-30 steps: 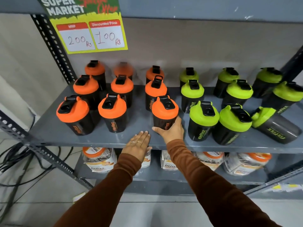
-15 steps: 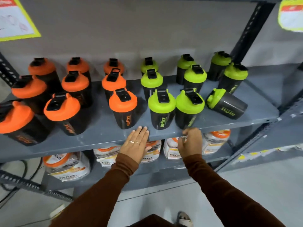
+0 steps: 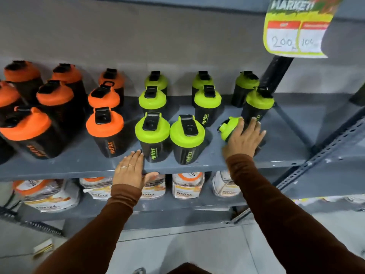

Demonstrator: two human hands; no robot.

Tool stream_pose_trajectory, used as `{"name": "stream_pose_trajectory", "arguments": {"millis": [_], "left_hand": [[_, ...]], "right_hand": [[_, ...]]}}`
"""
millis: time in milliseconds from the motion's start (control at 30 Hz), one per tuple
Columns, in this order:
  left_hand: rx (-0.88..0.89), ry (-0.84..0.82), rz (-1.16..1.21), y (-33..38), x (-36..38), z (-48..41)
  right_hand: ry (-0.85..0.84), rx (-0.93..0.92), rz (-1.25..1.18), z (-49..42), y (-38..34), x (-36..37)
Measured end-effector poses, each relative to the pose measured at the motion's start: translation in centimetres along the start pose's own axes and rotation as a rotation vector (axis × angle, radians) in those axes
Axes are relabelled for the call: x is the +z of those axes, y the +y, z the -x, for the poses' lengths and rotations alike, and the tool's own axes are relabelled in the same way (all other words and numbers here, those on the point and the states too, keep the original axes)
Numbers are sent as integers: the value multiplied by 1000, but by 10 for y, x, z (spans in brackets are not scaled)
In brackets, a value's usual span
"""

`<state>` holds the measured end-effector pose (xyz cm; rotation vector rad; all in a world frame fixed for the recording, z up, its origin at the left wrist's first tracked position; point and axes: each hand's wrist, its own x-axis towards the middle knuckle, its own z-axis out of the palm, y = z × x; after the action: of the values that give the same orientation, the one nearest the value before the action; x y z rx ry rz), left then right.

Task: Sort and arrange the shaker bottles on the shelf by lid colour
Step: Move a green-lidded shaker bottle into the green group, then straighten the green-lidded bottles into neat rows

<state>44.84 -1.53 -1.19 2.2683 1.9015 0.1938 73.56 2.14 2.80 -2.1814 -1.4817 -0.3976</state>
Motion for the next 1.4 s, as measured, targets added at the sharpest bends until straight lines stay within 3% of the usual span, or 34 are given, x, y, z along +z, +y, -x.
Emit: {"name": "stream_pose_trajectory", "arguments": {"millis": [200, 400, 533, 667, 800, 967, 1067, 1167, 1400], "left_hand": [[-39, 58, -28, 7, 4, 1], [-62, 118, -30, 10, 7, 0], [-73, 145, -29, 10, 9, -1], [-66, 151, -47, 11, 8, 0], [-48, 190, -33, 9, 9, 0], [-95, 385, 185, 26, 26, 18], [-54, 551, 345, 63, 42, 27], [-21, 610, 491, 101, 46, 17], [-256, 628, 875, 141, 36, -19]], "right_hand": [[-18, -24, -53, -10, 19, 6], [144, 253, -766, -18, 37, -2], [148, 384, -990, -15, 54, 3], [83, 398, -988, -14, 57, 6], [243, 312, -735, 5, 35, 2], [308, 252, -754, 16, 25, 6], [255, 291, -818, 12, 35, 13], [208, 322, -861, 14, 43, 18], [43, 366, -986, 3, 55, 17]]}}
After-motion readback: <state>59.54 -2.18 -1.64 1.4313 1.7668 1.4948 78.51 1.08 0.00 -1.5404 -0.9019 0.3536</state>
